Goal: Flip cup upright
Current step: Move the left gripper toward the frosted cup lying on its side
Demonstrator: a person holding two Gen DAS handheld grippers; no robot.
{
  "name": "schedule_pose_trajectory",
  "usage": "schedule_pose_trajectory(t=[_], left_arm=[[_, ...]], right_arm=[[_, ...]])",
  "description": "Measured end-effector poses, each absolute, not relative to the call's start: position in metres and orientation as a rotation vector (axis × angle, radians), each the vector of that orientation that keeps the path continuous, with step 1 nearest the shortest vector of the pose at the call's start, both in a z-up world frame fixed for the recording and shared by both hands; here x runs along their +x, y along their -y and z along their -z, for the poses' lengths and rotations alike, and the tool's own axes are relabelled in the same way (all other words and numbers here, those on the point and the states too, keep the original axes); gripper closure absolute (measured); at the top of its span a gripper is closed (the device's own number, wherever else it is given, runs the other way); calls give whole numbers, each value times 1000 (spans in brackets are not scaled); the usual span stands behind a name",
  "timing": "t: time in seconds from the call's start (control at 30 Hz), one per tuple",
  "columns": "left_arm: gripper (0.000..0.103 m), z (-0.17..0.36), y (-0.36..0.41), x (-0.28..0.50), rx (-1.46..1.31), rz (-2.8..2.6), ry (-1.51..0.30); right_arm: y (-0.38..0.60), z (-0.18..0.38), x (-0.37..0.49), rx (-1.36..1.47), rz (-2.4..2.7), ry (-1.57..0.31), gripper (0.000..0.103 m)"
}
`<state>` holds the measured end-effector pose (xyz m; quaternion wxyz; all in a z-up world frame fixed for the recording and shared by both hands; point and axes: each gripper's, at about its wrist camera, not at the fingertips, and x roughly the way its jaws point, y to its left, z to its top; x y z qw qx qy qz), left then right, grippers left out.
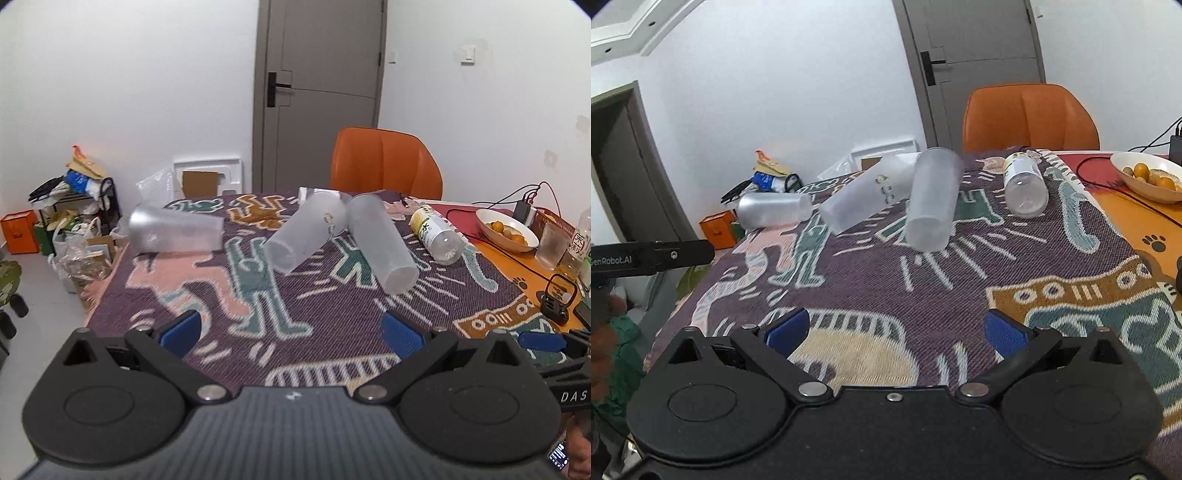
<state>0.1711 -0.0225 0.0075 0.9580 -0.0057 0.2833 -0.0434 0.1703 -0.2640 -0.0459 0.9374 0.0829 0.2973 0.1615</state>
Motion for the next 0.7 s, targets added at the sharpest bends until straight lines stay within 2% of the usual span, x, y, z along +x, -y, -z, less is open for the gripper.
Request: schedule_pose_trajectory(t=[0.7], left_arm=[[3,11,111,330,-15,285,-718]], right_arm=[[343,74,261,281,-166,-641,0]])
